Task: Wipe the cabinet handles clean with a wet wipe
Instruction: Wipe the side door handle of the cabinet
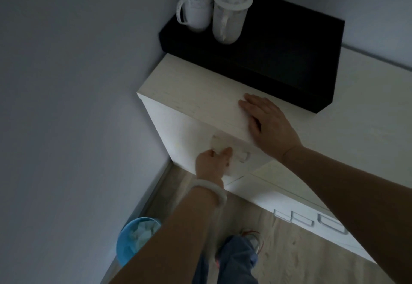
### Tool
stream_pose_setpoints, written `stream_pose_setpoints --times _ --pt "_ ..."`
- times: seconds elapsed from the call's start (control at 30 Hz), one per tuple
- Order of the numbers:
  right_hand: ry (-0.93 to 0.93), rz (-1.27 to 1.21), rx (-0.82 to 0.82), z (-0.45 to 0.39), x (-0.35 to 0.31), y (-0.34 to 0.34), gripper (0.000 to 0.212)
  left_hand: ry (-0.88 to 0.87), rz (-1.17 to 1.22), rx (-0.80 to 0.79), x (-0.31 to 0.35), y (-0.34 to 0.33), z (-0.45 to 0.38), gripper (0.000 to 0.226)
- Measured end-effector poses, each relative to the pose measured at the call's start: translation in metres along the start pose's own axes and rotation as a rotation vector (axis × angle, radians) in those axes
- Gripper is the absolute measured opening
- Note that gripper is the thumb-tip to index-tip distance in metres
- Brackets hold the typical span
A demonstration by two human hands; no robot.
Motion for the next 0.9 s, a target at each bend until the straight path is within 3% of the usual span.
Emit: stream_pose_setpoints --times 0.13,0.3,0.47,0.67,0.83,0.9 --pt "0.006 -0.006 0.014 0.000 -0.001 0.001 0.044 -0.050 0.023 0.103 0.014 0.019 -0.017 0.024" --pt "-0.006 0.014 0.002 0.000 0.000 0.001 0.045 0.024 -0.085 -0.082 -0.006 -0.015 0.019 0.027" --pt "-0.002 -0.009 0.012 0.000 -0.001 0.001 0.045 0.011 0.002 0.095 0.010 0.019 -0.014 0.030" --pt "-0.002 0.002 0.011 0.000 -0.002 0.002 0.044 0.070 -0.139 -0.117 -0.011 -0.028 0.029 0.035" --pt "-0.006 -0.011 0.021 -0.001 -0.003 0.003 0.044 -0.042 -0.056 0.076 0.010 0.013 -0.013 0.038" --pt "-0.004 -0.008 0.017 0.000 -0.003 0.003 0.044 -0.074 -0.045 0.056 0.015 0.018 -0.015 0.039"
Point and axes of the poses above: each hand's wrist, its own z-axis away from the middle knuckle, its own y-axis out of the back of the hand, x = y × z, the point moved 8 cm from there along -z, towards the middle knuckle, and after that the axes turned 13 degrees about x, right-handed, at the moved point
